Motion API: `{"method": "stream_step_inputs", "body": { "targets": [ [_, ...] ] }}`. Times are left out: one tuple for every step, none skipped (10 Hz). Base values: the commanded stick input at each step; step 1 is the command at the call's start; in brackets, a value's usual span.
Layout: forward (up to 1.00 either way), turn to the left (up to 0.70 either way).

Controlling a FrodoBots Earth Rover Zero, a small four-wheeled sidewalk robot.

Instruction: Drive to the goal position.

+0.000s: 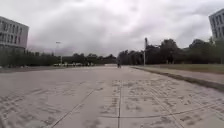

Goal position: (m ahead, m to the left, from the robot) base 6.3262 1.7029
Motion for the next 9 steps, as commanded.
{"method": "stream_step_inputs", "body": {
  "targets": [
    [0.70,0.01],
    [0.70,0.01],
    [0.70,0.01],
    [0.70,0.01],
    [0.70,0.01],
    [0.70,0.01],
    [0.70,0.01],
    [0.70,0.01],
    [0.70,0.01]
  ]
}}
